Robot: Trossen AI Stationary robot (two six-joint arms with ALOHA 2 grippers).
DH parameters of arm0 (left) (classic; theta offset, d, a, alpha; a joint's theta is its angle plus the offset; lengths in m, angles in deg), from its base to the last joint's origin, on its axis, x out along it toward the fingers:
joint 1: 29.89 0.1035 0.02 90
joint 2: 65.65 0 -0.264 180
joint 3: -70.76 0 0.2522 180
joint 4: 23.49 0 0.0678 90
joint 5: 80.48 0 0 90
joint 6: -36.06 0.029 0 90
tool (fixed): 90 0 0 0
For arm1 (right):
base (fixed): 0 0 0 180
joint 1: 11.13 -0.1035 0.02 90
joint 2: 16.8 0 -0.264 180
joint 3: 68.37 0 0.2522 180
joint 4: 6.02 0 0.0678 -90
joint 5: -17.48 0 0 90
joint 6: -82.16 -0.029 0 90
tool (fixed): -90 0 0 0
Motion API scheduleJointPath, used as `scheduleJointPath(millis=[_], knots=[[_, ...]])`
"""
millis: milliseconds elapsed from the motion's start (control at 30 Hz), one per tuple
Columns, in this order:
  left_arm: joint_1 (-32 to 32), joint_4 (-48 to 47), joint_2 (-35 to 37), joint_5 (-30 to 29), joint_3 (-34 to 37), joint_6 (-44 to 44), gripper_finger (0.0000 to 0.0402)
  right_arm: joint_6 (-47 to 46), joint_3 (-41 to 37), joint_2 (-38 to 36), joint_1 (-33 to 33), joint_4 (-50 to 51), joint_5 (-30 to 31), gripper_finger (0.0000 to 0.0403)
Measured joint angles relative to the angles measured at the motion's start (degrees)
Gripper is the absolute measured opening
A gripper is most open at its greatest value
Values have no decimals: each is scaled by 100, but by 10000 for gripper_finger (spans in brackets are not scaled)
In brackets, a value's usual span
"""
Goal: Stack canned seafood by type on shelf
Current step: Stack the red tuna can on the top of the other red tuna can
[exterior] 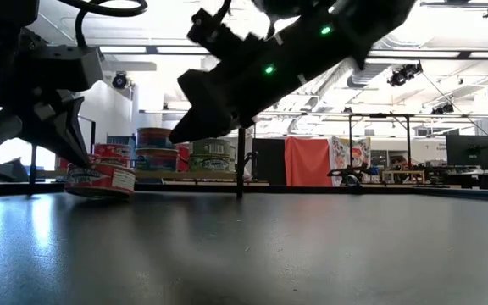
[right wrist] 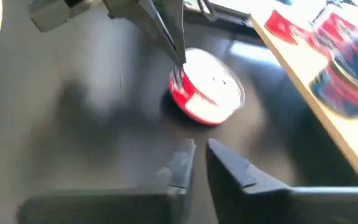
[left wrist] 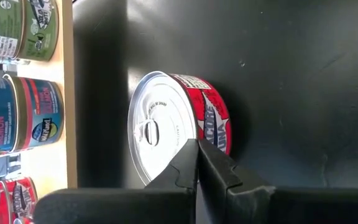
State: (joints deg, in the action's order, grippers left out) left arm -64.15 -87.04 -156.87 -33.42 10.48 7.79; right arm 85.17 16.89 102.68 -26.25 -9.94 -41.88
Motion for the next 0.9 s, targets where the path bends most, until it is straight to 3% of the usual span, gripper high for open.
scheduleJointPath(millis=[233,433,567,700,900], knots=[[15,4,0,-25,-3,-123,0,1585,2,188,712,-678,-1702,166],[20,9,2,-169,-3,-216,0,2873,17,630,1122,-1665,-2231,258],[32,11,2,-272,-5,-309,0,3160,391,902,1308,-1567,-2366,281],[97,13,2,-284,-5,-440,0,3619,1046,1250,1413,-743,-2814,284],[205,21,4,-289,-7,-464,0,4564,2182,1826,1357,182,-2547,284]])
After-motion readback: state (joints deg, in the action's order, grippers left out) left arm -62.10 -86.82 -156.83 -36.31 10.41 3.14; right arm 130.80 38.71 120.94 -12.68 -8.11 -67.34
